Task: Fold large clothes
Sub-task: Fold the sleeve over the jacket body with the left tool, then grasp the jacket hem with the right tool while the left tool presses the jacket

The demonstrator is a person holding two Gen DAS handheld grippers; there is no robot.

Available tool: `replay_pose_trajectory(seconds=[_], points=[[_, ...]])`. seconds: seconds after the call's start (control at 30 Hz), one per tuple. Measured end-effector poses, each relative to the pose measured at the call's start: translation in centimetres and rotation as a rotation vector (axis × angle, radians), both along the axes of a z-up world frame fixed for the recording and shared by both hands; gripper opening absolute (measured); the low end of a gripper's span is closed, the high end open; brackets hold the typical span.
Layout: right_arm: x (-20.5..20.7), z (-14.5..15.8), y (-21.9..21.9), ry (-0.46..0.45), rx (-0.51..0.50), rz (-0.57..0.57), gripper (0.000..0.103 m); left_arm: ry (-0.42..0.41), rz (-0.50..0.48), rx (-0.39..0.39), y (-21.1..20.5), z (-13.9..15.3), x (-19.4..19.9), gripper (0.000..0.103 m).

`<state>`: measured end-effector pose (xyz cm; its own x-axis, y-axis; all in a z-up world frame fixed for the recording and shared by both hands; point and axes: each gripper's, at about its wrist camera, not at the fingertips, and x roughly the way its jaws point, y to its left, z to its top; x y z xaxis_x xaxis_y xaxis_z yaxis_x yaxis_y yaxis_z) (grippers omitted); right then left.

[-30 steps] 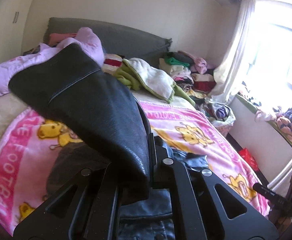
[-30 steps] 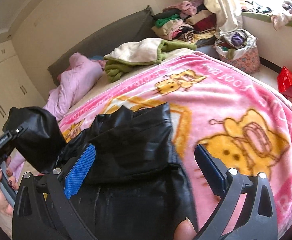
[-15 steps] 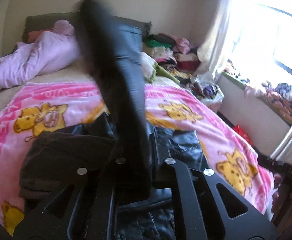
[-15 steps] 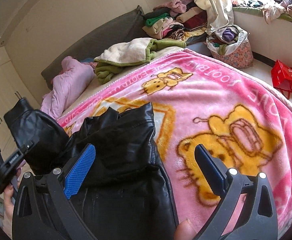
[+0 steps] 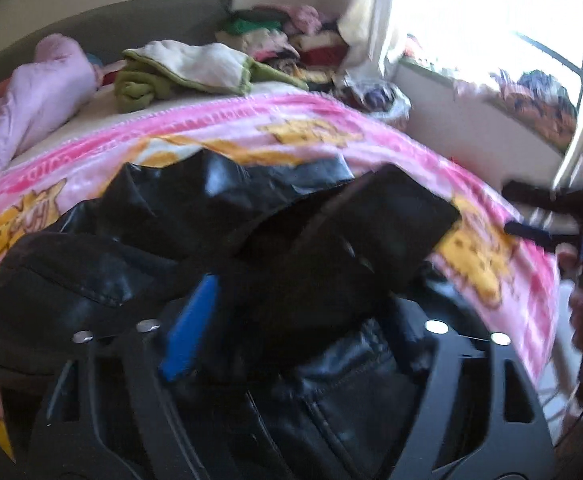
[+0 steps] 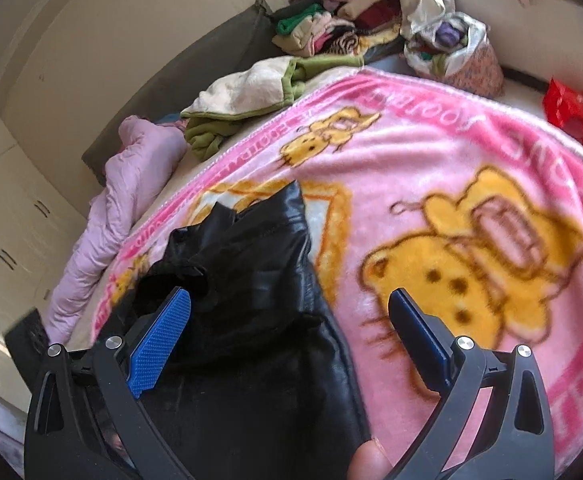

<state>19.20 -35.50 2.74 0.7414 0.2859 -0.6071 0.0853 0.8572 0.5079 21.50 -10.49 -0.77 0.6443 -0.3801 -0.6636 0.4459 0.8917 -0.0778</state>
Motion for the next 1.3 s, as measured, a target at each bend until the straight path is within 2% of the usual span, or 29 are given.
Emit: replay_pose_trajectory(seconds=[0.07,0.2,0.3,0.43,0.57,0.67,0.7,0.77,0.8,0.97,1.0,1.07,1.1,1.13,1.2,1.23,1.3], points=[[0.5,-0.2,0.5,0.014,0.031,0.030,0.099,0.008,-0.012,0.047,-0.3,-0.5,-0.1,0.081],[1.9,-1.0,2.1,0.068,0.114,0.104,0.099,0.010,-0.065,0.086,-0.7,-0.5,-1.0,0.092],[3.0,-1.8,3.3,0.120,0.157,0.137,0.098,-0.001,-0.084,0.079,-0.6,0.2,-1.5,0.093],[3.9,-2.5,4.6,0.156,0.188,0.170,0.098,0.025,-0.127,0.062,-0.3,0.8,-1.9,0.094],[4.6,-3.6,5.4,0.198,0.236,0.190,0.098,0.025,-0.130,0.045,0.7,1.8,-2.0,0.094],[4.9,-4.5,5.5,0.229,0.235,0.188,0.097,0.019,-0.076,0.022,3.0,2.7,-1.3,0.094],[4.9,-4.9,5.5,0.245,0.237,0.186,0.095,0.026,-0.026,0.000,4.6,3.1,-0.7,0.094],[4.9,-5.4,5.7,0.253,0.256,0.196,0.083,0.028,0.058,-0.041,7.6,3.6,0.3,0.094],[4.9,-5.5,5.7,0.255,0.253,0.196,0.081,0.030,0.110,-0.052,9.1,3.7,0.8,0.094],[5.1,-5.5,6.9,0.236,0.232,0.228,0.060,0.043,0.328,-0.066,15.9,3.5,2.3,0.093],[5.2,-5.5,7.2,0.238,0.227,0.236,0.058,0.048,0.360,-0.079,17.0,3.4,2.4,0.094],[5.6,-5.8,7.8,0.244,0.204,0.239,0.043,0.053,0.407,-0.112,18.9,3.5,2.8,0.093],[5.7,-5.7,8.0,0.237,0.183,0.234,0.039,0.049,0.425,-0.126,19.6,3.4,2.8,0.094],[5.7,-5.5,8.3,0.211,0.169,0.247,0.023,0.047,0.442,-0.134,20.3,3.4,2.9,0.094],[5.5,-4.8,9.0,0.166,0.136,0.279,0.019,0.050,0.484,-0.137,21.4,3.3,2.9,0.093],[5.4,-4.1,9.5,0.139,0.100,0.294,0.012,0.058,0.516,-0.141,22.1,3.1,2.9,0.093],[5.2,-2.6,10.1,0.082,0.053,0.314,0.011,0.068,0.545,-0.163,22.9,2.8,3.2,0.093]])
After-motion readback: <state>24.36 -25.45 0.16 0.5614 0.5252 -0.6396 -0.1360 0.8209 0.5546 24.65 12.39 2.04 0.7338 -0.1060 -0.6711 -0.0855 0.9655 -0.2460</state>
